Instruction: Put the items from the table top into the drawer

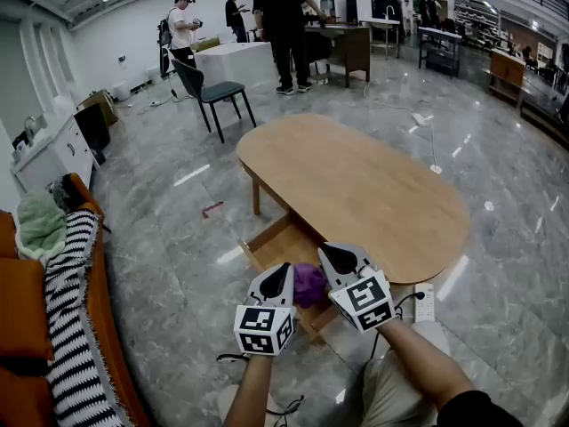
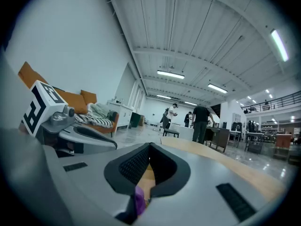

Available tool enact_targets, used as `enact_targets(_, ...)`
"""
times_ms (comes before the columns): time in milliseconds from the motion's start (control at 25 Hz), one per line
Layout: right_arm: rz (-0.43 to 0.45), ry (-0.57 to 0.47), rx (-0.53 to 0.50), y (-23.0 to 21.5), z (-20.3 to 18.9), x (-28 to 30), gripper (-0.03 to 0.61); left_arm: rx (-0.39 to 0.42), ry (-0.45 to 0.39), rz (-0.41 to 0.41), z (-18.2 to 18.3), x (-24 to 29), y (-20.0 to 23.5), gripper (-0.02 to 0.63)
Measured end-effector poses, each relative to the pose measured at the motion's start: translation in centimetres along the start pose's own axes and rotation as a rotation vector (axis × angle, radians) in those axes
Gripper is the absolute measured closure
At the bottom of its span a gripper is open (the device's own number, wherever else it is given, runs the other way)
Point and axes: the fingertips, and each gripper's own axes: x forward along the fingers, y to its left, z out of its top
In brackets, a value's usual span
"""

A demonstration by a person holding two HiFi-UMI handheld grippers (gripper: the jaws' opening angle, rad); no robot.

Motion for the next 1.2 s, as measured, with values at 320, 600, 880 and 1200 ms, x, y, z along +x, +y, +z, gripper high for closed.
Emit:
enact_targets(320, -0.003, -0.002, 0.015, 0.4, 0.1, -0.1, 0.56, -0.002, -0.006, 0.005, 0.1, -0.7, 0.2, 0.609)
enact_targets(600, -0.003, 0.018, 0.017, 0.4, -0.4, 0.1, 0.56, -0.003, -0.007, 0.011, 0.0, -1.0, 0.5, 0.609)
enact_targets(880, -0.006, 0.02, 0.012, 0.4, -0.3, 0.2, 0.56, -0.007, -0.015, 0.014, 0.4, -1.1, 0.7, 0.609)
enact_targets(1200, -0.006, 0.024, 0.016, 0.4, -0.4, 0.3, 0.56, -0.011, -0.014, 0.015, 0.0, -1.0, 0.9, 0.609)
